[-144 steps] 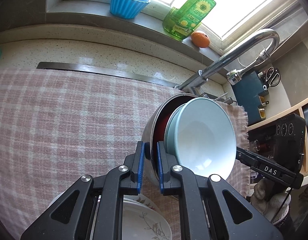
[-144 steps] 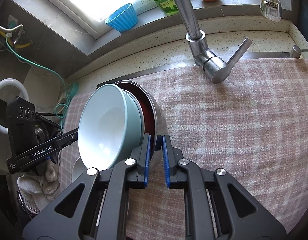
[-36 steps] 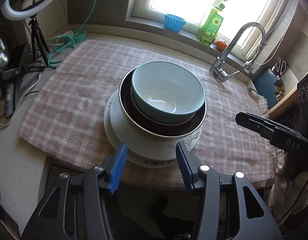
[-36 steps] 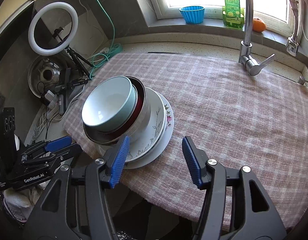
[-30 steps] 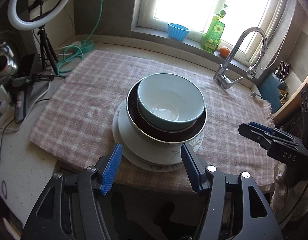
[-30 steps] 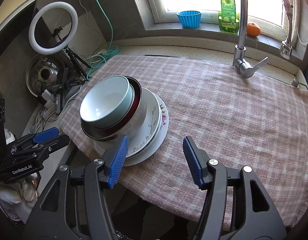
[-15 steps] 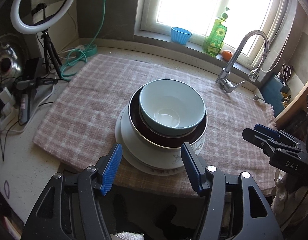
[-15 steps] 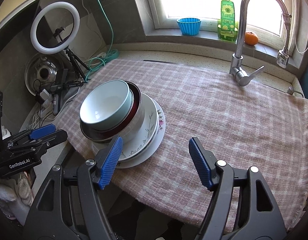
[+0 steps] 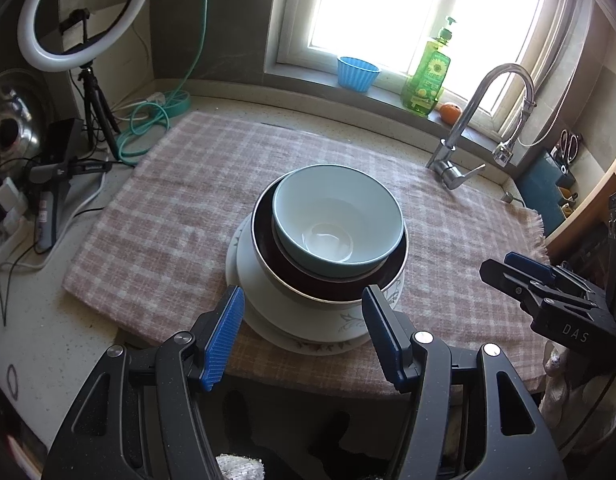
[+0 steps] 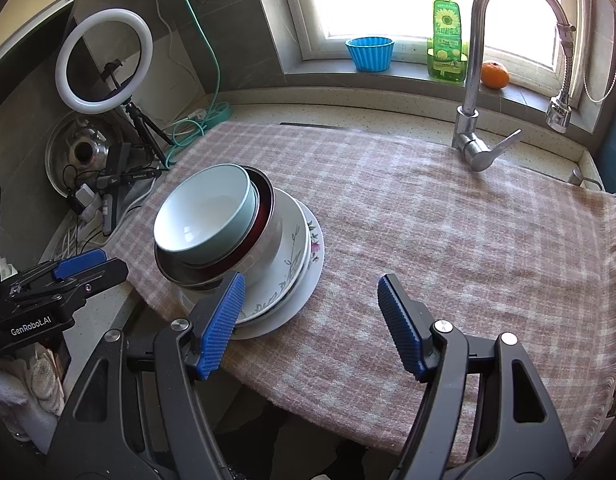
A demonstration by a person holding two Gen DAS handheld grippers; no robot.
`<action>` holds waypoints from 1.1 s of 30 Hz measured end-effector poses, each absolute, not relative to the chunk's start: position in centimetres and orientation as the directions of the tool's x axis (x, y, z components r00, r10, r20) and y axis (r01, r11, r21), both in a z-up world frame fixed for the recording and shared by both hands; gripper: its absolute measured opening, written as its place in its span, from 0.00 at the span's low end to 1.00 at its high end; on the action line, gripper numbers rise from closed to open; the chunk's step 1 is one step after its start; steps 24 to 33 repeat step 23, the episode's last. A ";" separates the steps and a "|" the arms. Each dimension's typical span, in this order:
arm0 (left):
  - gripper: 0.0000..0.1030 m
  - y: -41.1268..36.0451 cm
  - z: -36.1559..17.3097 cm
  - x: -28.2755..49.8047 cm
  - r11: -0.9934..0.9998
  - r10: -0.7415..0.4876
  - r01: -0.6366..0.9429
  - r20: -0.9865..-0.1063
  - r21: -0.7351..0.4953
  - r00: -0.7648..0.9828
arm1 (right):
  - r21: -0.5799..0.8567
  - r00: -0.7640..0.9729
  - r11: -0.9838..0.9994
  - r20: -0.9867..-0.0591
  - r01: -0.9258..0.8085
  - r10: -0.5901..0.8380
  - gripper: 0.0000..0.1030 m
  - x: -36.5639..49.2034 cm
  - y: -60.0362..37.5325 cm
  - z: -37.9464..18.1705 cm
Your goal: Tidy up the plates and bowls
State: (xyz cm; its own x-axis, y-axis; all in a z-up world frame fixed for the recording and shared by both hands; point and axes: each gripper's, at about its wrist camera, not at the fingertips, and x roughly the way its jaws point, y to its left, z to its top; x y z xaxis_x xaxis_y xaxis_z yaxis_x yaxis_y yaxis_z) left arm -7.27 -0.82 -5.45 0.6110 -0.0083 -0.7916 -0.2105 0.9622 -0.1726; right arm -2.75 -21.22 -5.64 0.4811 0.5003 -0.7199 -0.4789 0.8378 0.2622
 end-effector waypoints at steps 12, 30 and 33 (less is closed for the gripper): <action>0.59 -0.9 -5.5 -6.9 0.959 -0.004 -0.225 -0.803 -0.172 0.596 | 0.252 0.486 0.847 -0.727 -0.467 0.485 0.70 -2.5 -21.3 -6.1; 0.61 -1.3 -5.3 -6.3 0.971 0.037 -0.208 -0.794 -0.114 0.606 | 0.255 0.474 0.854 -0.742 -0.454 0.474 0.70 -1.6 -21.1 -6.8; 0.61 -1.3 -5.3 -6.3 0.971 0.037 -0.208 -0.794 -0.114 0.606 | 0.255 0.474 0.854 -0.742 -0.454 0.474 0.70 -1.6 -21.1 -6.8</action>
